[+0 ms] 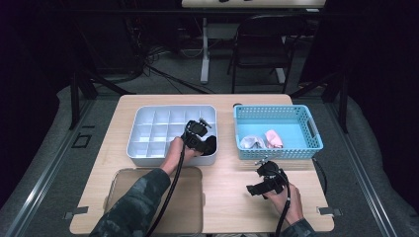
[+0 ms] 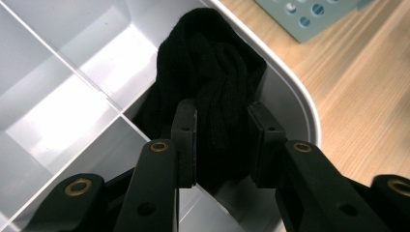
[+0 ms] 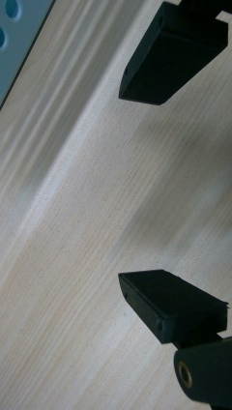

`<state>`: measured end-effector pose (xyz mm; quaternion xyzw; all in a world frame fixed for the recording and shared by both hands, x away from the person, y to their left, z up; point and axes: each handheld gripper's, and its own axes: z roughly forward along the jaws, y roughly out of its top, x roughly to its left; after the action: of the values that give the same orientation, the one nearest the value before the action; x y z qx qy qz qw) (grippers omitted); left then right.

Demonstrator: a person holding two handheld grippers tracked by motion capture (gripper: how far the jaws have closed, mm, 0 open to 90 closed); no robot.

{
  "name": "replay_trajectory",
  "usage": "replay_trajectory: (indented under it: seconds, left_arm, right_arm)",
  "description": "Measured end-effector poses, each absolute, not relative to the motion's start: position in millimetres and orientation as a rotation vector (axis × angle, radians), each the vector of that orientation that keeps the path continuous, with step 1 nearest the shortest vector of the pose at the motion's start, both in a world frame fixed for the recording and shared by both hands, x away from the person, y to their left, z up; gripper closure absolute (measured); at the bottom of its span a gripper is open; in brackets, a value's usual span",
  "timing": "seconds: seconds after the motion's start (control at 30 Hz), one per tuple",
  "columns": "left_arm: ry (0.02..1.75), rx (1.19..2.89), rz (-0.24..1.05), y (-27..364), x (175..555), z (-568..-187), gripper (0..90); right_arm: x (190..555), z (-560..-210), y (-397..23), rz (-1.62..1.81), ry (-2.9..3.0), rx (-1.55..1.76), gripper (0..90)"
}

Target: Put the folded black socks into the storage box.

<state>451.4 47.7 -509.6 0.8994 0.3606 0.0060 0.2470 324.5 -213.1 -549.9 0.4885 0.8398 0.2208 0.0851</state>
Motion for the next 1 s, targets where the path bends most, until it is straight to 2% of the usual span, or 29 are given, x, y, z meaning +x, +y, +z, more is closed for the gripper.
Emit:
replay_trajectory:
  seconds: [0.2, 0.23, 0.27, 0.5, 0.53, 0.57, 0.67, 0.83, 0.87, 1.0]
  left_arm:
    - [0.979, 2.453, -0.001, 47.0, 453.8, -510.6, 69.7]
    - [0.975, 2.405, 0.015, 52.0, 450.6, -500.1, 69.3]
    - [0.975, 2.405, 0.015, 52.0, 450.6, -500.1, 55.4]
    - [0.975, 2.405, 0.015, 52.0, 450.6, -500.1, 55.4]
    - [0.974, 2.379, 0.060, 56.0, 448.8, -489.9, 55.4]
    - [0.977, 2.366, 0.064, 58.0, 448.7, -486.8, 46.3]
    - [0.981, 2.321, 0.081, 65.5, 448.9, -477.7, 42.7]
    - [0.996, 2.317, 0.050, 71.1, 453.8, -477.5, 40.7]
    - [0.996, 2.317, 0.050, 71.1, 453.8, -477.5, 46.1]
    - [0.996, 2.317, 0.050, 71.1, 453.8, -477.5, 46.1]
  right_arm:
    - [323.5, -551.2, -212.1, 0.686, 2.481, 1.472, 11.7]
    - [323.6, -551.0, -212.3, 0.678, 2.479, 1.471, 11.6]
    - [323.6, -551.0, -212.3, 0.678, 2.479, 1.471, 11.6]
    - [325.0, -549.5, -214.6, 0.650, 2.507, 1.453, 11.6]
    - [325.0, -549.5, -214.6, 0.650, 2.507, 1.453, 11.6]
    - [324.8, -549.2, -214.8, 0.659, 2.507, 1.458, 11.6]
    - [325.0, -549.3, -214.9, 0.659, 2.503, 1.460, 11.6]
    - [325.0, -549.5, -214.3, 0.662, 2.502, 1.462, 11.6]
    - [325.0, -549.5, -214.3, 0.662, 2.502, 1.462, 11.6]
    - [325.0, -549.6, -214.2, 0.663, 2.501, 1.462, 11.7]
